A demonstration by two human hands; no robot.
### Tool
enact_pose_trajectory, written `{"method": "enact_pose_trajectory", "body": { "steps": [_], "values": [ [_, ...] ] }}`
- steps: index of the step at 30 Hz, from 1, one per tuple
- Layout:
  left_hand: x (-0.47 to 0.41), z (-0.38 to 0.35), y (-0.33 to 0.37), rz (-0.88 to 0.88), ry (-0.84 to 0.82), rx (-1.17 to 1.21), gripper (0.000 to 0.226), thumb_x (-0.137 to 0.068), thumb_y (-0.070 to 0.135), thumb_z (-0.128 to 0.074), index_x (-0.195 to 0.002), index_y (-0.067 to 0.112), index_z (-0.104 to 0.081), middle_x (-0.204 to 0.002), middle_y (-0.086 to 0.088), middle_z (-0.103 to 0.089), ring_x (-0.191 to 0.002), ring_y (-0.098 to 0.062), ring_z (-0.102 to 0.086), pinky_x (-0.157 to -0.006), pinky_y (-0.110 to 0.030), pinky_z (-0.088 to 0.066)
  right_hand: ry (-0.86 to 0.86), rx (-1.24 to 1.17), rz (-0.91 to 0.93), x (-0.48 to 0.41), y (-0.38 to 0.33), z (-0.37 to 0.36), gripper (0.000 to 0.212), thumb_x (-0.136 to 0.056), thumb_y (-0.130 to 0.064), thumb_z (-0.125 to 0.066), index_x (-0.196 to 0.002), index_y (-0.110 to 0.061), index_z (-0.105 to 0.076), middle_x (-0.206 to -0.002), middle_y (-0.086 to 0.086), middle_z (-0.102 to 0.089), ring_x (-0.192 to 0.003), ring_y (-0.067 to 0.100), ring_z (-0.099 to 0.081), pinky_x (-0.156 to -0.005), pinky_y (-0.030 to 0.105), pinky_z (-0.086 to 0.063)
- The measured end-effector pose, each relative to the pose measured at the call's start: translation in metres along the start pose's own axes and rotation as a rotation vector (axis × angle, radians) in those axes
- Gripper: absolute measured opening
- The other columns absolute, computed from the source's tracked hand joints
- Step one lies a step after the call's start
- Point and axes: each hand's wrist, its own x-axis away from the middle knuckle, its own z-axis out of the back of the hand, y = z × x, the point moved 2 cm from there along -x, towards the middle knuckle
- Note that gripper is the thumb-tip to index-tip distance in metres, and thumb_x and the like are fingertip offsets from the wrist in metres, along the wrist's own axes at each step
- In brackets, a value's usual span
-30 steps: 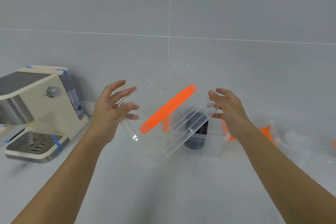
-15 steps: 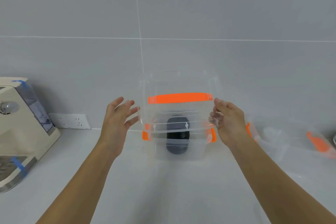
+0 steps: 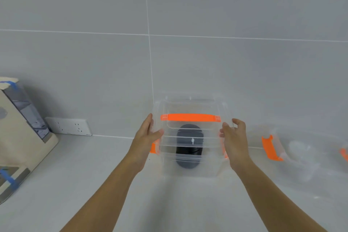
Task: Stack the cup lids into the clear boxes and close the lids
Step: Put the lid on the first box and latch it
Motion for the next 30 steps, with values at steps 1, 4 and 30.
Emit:
{"method": "enact_pose_trajectory", "body": {
  "steps": [1,4,30],
  "values": [
    [-0.003,-0.001,-0.004,0.008,-0.010,-0.016,0.070,-0.090,0.013,-0.056,-0.148,0.029,-0.020,-0.156,0.009,-0.020,-0.140,-0.004,-0.020,-0.108,-0.027,-0.020,0.002,0.061,0.018,-0.002,0.004,0.001,0.041,-0.094,-0.028,-0.043,-0.133,-0.019,-0.034,-0.101,0.008,-0.059,-0.091,0.023,-0.057,-0.078,0.033,-0.039],
    [-0.010,-0.003,-0.017,0.042,-0.017,-0.050,0.069,-0.091,0.011,-0.054,-0.148,0.030,-0.019,-0.156,0.010,-0.021,-0.141,-0.011,-0.023,-0.116,-0.041,-0.020,-0.005,0.211,0.041,-0.006,0.015,0.003,0.044,-0.097,-0.029,-0.038,-0.138,-0.016,-0.031,-0.115,0.011,-0.059,-0.096,0.027,-0.056,-0.080,0.033,-0.040],
    [-0.007,-0.013,-0.048,0.222,0.013,-0.253,0.065,-0.096,0.024,-0.046,-0.147,0.037,-0.009,-0.156,0.009,-0.019,-0.141,-0.020,-0.022,-0.111,-0.040,-0.021,-0.144,0.457,-0.062,-0.006,0.045,0.007,0.030,-0.097,-0.030,-0.035,-0.115,-0.010,-0.048,-0.100,0.011,-0.057,-0.088,0.027,-0.051,-0.075,0.033,-0.036]
  ]
}}
